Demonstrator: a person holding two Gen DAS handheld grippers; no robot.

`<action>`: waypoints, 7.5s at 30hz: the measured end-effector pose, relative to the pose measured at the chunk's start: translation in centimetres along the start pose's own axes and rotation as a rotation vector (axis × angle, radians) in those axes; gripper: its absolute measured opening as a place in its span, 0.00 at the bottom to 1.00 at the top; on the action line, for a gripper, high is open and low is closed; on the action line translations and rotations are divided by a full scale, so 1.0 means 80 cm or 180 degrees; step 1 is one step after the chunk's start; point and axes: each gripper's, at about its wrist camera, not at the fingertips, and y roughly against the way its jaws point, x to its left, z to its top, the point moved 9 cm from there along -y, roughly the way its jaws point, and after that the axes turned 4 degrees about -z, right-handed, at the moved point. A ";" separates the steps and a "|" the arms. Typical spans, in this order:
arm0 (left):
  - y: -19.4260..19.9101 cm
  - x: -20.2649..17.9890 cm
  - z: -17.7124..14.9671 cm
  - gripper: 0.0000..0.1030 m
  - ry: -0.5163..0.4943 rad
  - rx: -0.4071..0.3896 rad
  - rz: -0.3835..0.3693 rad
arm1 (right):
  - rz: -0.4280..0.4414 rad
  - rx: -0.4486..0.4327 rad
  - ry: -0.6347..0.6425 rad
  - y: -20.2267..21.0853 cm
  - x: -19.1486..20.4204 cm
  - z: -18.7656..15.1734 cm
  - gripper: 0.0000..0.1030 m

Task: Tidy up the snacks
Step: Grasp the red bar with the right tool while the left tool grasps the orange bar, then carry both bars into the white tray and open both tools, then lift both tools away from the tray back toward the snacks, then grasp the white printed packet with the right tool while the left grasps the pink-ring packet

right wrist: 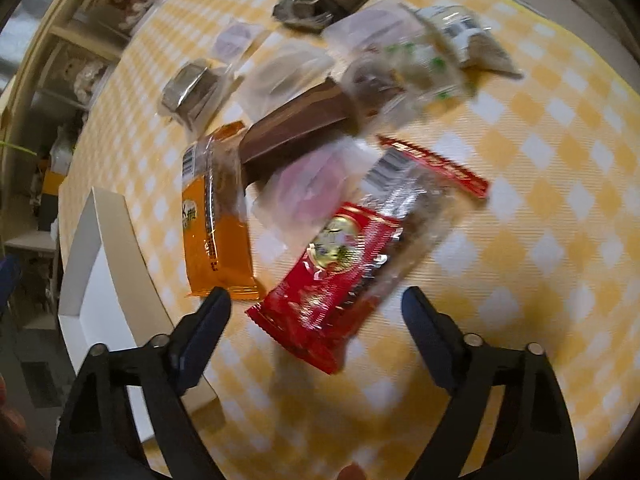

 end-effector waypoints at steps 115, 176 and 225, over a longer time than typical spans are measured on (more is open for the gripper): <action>0.128 0.238 -0.180 0.57 0.1591 0.0418 -0.0110 | 0.0884 0.0025 0.2404 0.054 0.241 -0.089 0.46; 0.261 0.090 -0.118 1.00 0.0843 -0.0519 -0.0086 | 0.0213 -0.1463 0.2201 0.266 0.081 0.056 1.00; -0.135 -0.114 -0.115 1.00 -0.0619 0.0442 -0.1460 | 0.0954 0.0186 -0.0100 0.103 -0.118 0.158 0.93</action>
